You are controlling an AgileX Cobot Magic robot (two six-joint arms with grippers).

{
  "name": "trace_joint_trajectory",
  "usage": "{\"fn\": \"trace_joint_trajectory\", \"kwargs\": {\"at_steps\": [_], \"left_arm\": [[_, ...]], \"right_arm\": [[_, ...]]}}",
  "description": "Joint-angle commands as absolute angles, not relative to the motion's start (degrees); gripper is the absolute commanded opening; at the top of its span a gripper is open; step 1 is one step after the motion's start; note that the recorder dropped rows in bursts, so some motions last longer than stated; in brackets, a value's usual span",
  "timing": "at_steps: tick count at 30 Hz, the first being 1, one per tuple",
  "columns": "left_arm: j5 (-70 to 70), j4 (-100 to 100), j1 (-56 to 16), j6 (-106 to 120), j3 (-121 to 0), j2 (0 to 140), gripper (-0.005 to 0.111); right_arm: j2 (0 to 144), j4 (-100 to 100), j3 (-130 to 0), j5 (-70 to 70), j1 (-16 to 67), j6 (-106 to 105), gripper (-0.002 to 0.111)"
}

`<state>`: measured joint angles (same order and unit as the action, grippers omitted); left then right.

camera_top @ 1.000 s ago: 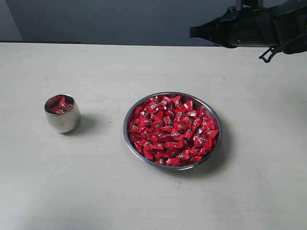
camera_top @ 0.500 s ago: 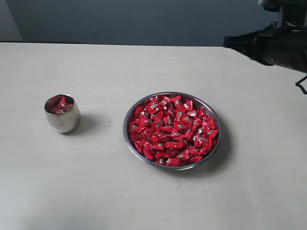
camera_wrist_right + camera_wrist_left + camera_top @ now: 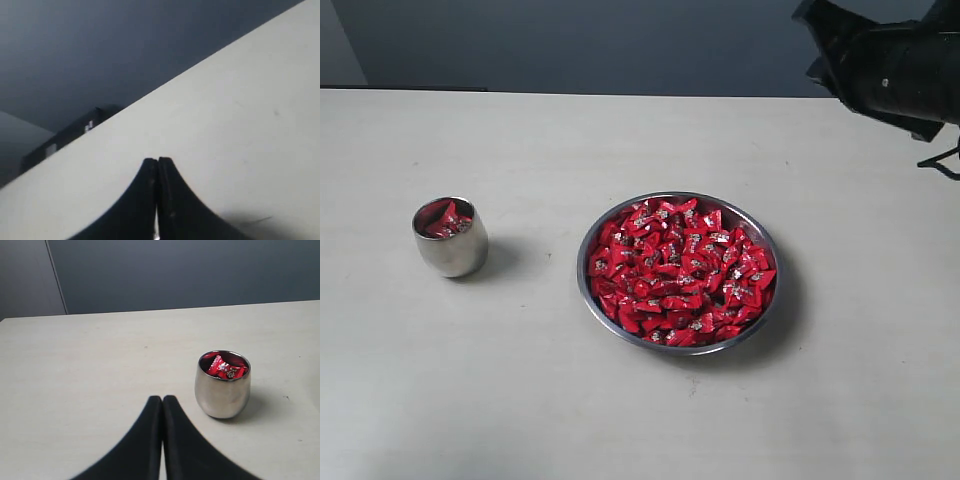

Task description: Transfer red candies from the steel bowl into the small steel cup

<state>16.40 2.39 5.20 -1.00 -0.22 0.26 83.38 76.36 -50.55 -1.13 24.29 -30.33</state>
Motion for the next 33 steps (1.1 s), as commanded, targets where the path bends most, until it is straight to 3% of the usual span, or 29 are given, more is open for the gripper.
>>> {"fn": "trace_joint_trajectory", "kwargs": {"at_steps": [1,5,15,27,33], "left_arm": [[16.3,2.4,4.8,-1.1,0.0,0.0,0.000],[16.3,2.4,4.8,-1.1,0.0,0.0,0.000],[16.3,2.4,4.8,-1.1,0.0,0.0,0.000],[16.3,2.4,4.8,-1.1,0.0,0.0,0.000],[16.3,2.4,4.8,-1.1,0.0,0.0,0.000]], "right_arm": [[82.9,87.5,-51.3,0.0,24.0,-25.7,-0.001],[82.9,85.6,-51.8,0.0,24.0,-28.2,-0.001],[82.9,27.0,-59.7,16.9,24.1,-81.8,-0.001],[84.7,26.2,-59.7,14.1,24.4,-114.3,-0.001],[84.8,28.0,-59.7,11.8,29.5,-117.5,-0.001]]}}
